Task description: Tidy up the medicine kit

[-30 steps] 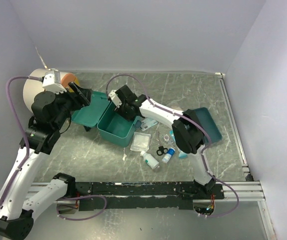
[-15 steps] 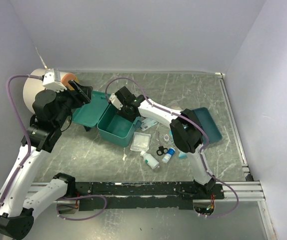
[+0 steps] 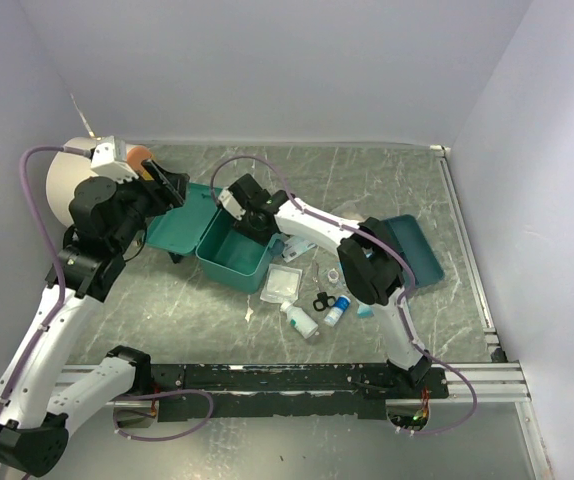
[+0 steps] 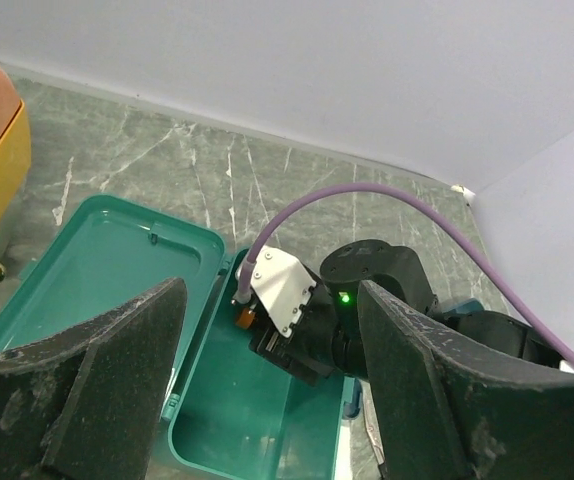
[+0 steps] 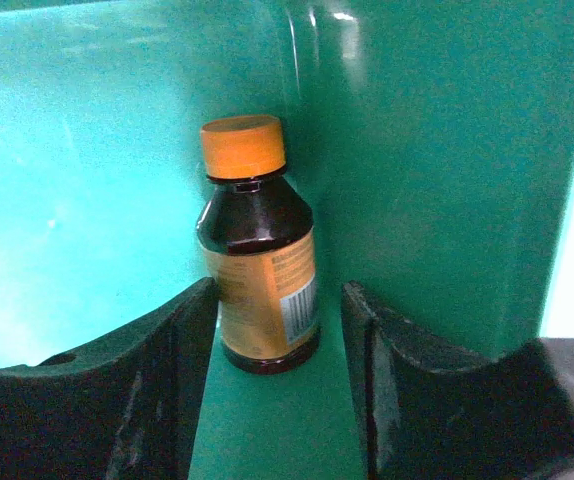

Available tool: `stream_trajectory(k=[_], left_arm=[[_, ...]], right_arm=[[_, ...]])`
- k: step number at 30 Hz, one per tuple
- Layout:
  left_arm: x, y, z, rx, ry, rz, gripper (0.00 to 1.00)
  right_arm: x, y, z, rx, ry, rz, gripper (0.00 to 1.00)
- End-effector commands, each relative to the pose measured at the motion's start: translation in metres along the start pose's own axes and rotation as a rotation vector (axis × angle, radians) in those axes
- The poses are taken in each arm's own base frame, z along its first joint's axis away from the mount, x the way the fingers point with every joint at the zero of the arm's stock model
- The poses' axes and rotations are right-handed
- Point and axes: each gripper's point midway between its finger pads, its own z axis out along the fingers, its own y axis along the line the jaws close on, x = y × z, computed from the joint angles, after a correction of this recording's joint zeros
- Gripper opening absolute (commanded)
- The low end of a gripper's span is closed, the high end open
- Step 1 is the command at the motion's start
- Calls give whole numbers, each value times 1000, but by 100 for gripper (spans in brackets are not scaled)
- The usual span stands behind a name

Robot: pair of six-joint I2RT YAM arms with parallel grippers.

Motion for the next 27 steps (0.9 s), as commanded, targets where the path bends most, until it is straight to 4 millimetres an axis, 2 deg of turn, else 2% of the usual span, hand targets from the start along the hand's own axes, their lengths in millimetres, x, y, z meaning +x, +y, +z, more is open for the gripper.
stream_trajectory(k=[1,6,11,14,19,22,26,27], left_arm=[[-20,-15,0,50,-47,21,80],[-21,-14,4,40,-40,39,80],[-23,-17,3,48,-37,49,81],[-27,-18,2,48,-35,59,82],[-24,-29,2,101,1,65,84],[-19,-33,-1,126,24,59,85],[-16,-37,-8,161,28,57,93],[-15,-40,-10,178,30,55,95]], right_arm=[[-16,-11,-6,36,-32,52,50],[-32,-20,-20,57,-81,116,48],[-41,-25,-39,56,-110,158,54],[-57,-30,-64,46,-172,224,55],[-78,-47,-127,69,-309,443,58],[-71,-48,-154,77,-341,604,61],[-36,-45,-184,115,-319,821,61],[-26,-40,-190,99,-311,863,61]])
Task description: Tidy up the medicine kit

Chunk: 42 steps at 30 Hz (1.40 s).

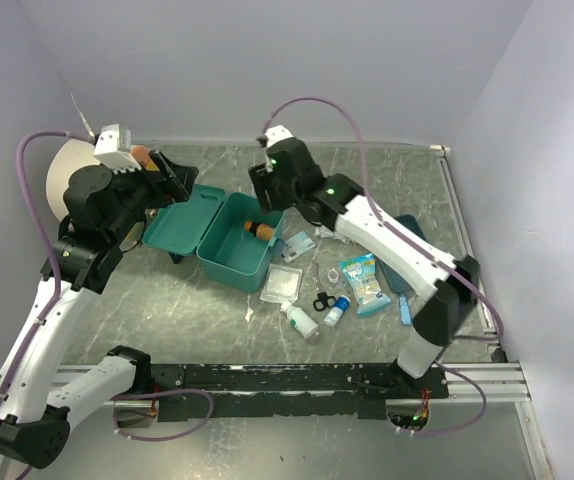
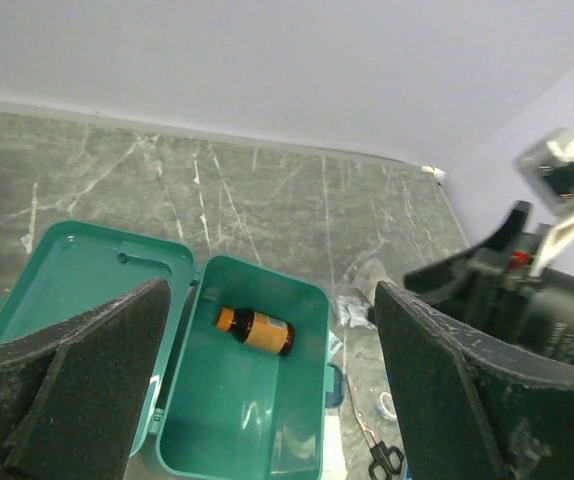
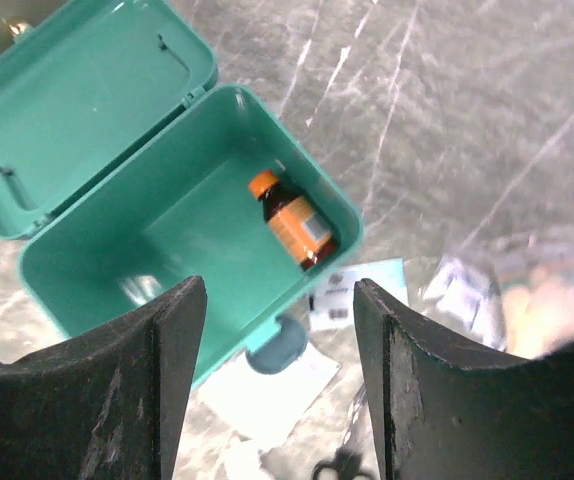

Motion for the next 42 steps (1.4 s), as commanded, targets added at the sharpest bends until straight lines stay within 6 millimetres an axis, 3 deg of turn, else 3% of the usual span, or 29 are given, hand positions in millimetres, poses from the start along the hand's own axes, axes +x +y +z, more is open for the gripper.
stream_trajectory(k=[1,4,9,15,19,22,28,35,42], left_arm=[[-1,-19,-14,99,4,3,97],[5,-19,-18,107,15,-31,96],[18,-20,-34,133,31,-76,95],[29,-19,-54,144,55,-93,95],[36,-21,-60,158,80,-111,96],[38,-24,-60,172,95,-128,96],[46,-19,-58,146,121,-141,96],[51,-26,-54,176,116,-260,93],[40,-18,-59,134,73,-200,94]], right_arm=[[38,-10,-35,62,63,292,61],[81,-8,-60,53,155,379,61],[148,9,-83,-65,257,439,66],[211,36,-84,-208,350,427,71],[238,49,-80,-212,428,395,67],[250,51,-77,-187,488,399,62],[256,48,-69,-148,500,357,57],[280,55,-64,-167,558,318,63],[293,50,-59,-153,540,248,60]])
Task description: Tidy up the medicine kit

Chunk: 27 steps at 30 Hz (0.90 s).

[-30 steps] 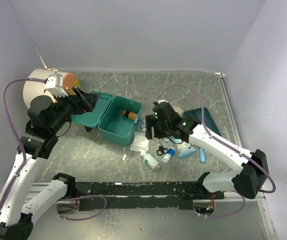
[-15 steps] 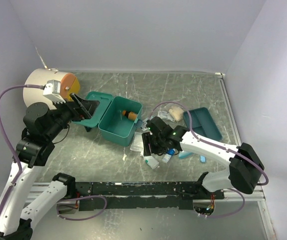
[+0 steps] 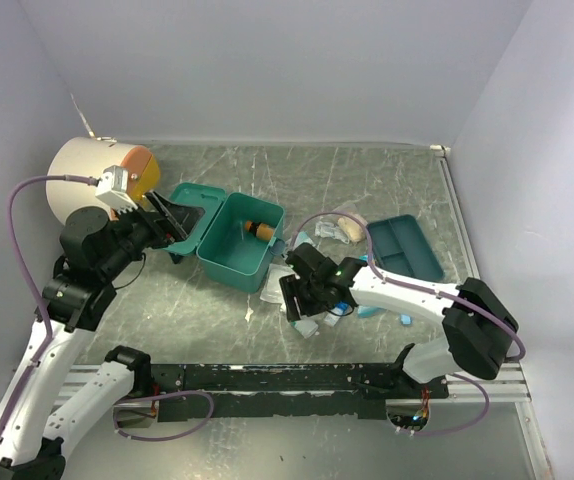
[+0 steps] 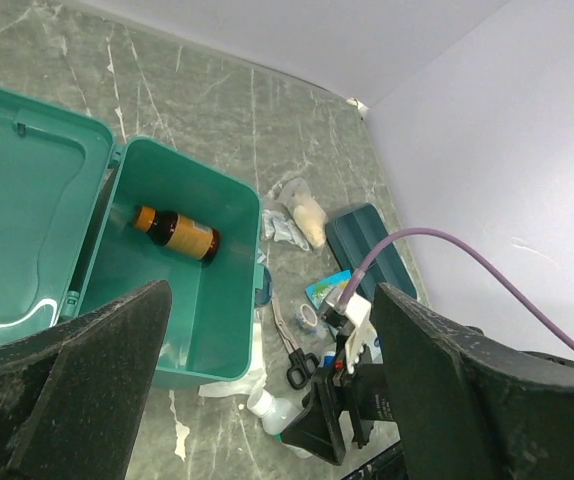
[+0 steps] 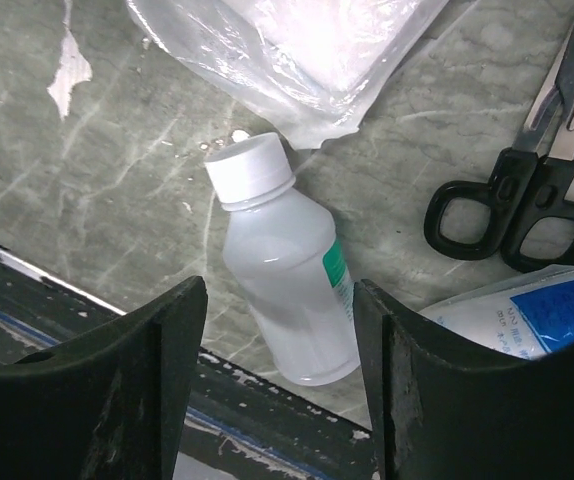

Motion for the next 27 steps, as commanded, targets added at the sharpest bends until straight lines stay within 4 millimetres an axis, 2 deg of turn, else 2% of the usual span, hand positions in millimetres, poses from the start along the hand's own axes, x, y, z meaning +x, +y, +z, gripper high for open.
stream_trajectory(k=[1,11,14,21,27], left_arm=[[-19,-9,-9,12,-72,35,94],[-22,-5,-2,-3,-93,5,94],[-24,-9,-1,4,-88,6,94],[-26,-10,1,8,-85,28,94],[-24,-10,1,15,-85,23,94]], right_arm=[[0,-7,8,27,-30,-60,60],[8,-14,22,97,38,-184,54],[5,-13,22,108,28,-197,53],[0,-11,20,103,-13,-185,44],[-7,-16,10,125,-81,-151,42]])
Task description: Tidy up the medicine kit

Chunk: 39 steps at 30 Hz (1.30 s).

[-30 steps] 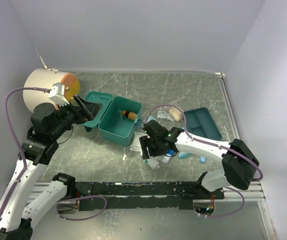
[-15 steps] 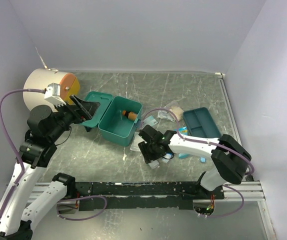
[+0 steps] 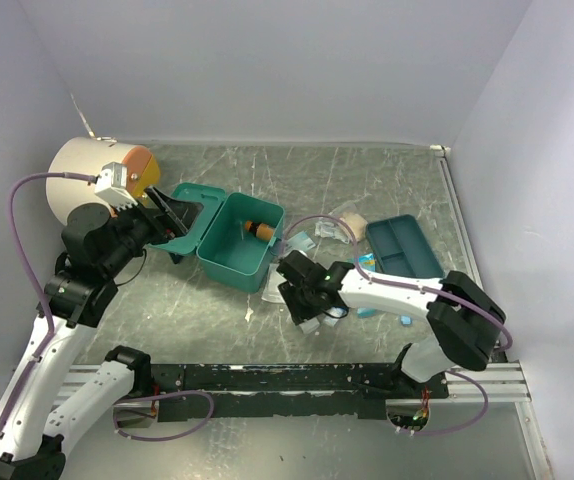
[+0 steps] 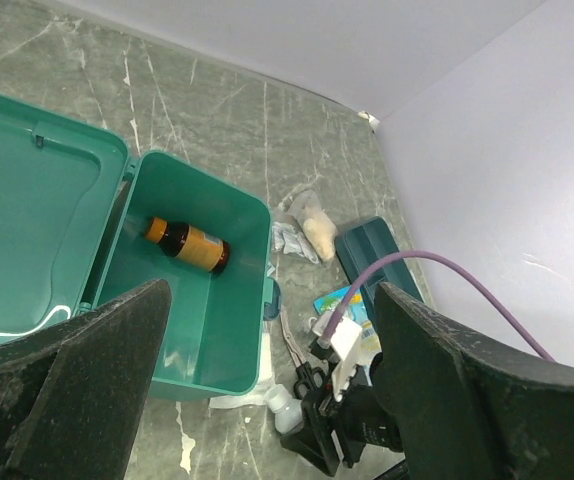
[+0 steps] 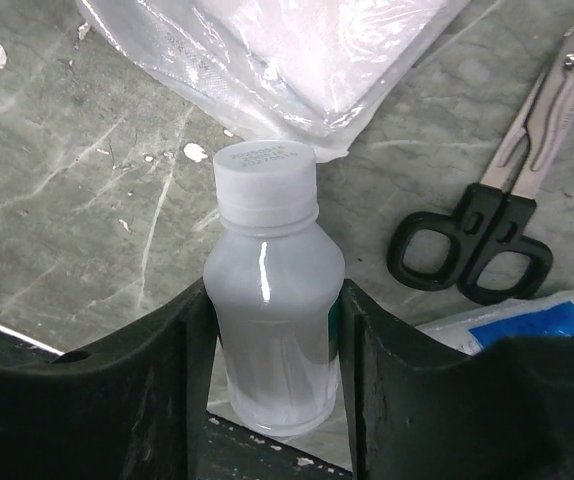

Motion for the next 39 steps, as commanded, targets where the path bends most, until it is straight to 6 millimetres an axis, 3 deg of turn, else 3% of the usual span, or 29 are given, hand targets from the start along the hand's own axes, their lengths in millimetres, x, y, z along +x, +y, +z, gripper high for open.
stream_trajectory(k=[1,10,20,22,26,30,34,39], left_arm=[[-15,-14,-4,47,-49,17,94],[-9,-6,-8,11,-33,27,93],[-9,0,-15,-24,-33,40,93],[-11,3,-15,-43,-35,50,93],[-16,11,-10,-79,-66,67,93],[-27,17,0,-113,-122,53,93],[-37,18,14,-133,-149,39,92],[-45,19,24,-165,-153,26,91]], right_arm=[[-16,-5,-14,29,-108,39,42],[-46,-20,-47,92,-298,163,40],[-92,-44,-113,197,-543,324,39],[-110,-41,-131,187,-596,328,38],[-165,-20,-168,127,-717,236,38],[-215,1,-184,87,-793,111,38],[-248,18,-186,22,-821,6,38],[-269,36,-168,-49,-797,-99,38]])
